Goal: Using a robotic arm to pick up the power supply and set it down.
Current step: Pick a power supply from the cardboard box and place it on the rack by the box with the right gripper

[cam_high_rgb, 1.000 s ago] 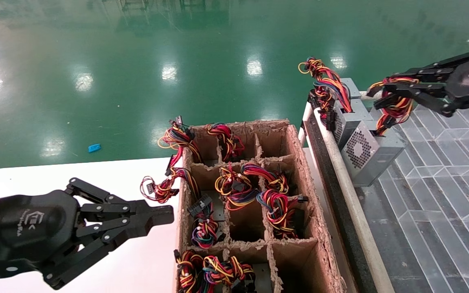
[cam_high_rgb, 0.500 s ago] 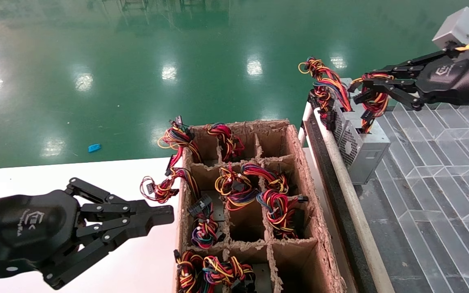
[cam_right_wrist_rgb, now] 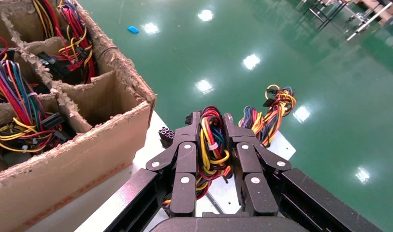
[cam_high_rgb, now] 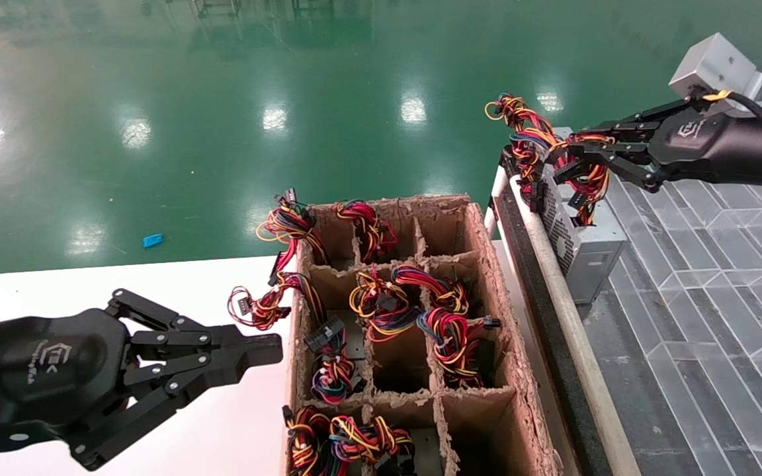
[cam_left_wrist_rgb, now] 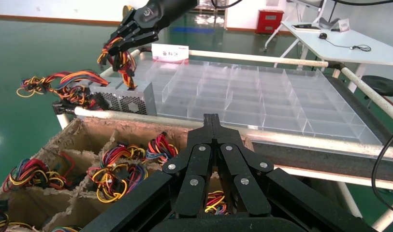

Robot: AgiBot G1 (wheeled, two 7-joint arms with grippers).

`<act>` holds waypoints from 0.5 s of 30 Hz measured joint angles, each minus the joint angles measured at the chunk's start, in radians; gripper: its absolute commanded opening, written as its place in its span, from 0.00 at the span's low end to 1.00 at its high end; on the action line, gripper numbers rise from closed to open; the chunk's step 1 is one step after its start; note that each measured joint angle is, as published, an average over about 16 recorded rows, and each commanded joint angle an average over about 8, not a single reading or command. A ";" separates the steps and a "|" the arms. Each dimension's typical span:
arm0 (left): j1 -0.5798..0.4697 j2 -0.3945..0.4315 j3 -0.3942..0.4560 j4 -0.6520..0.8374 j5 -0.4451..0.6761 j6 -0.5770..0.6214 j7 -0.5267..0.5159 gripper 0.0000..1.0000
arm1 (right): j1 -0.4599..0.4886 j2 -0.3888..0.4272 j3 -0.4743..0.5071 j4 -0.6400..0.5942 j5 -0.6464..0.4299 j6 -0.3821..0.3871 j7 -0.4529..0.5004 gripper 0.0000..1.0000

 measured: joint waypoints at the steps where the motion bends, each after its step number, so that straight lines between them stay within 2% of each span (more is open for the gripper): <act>1: 0.000 0.000 0.000 0.000 0.000 0.000 0.000 0.00 | 0.000 0.000 0.000 0.000 0.000 0.000 0.001 0.61; 3: 0.000 0.000 0.000 0.000 0.000 0.000 0.000 0.00 | -0.001 0.000 -0.001 0.000 -0.001 -0.001 0.002 0.86; 4: 0.000 0.000 0.000 0.000 0.000 0.000 0.000 0.00 | -0.001 0.001 -0.001 0.000 -0.001 -0.002 0.003 0.95; 5: 0.000 0.000 0.000 0.000 0.000 0.000 0.000 0.00 | -0.001 0.001 -0.001 0.001 -0.001 -0.002 0.004 1.00; 7: 0.000 0.000 0.000 0.000 0.000 0.000 0.000 0.00 | -0.003 0.003 -0.001 0.002 -0.001 -0.003 0.007 1.00; 15: 0.000 0.000 0.000 0.000 0.000 0.000 0.000 1.00 | -0.006 0.009 0.001 0.008 0.004 -0.006 0.018 1.00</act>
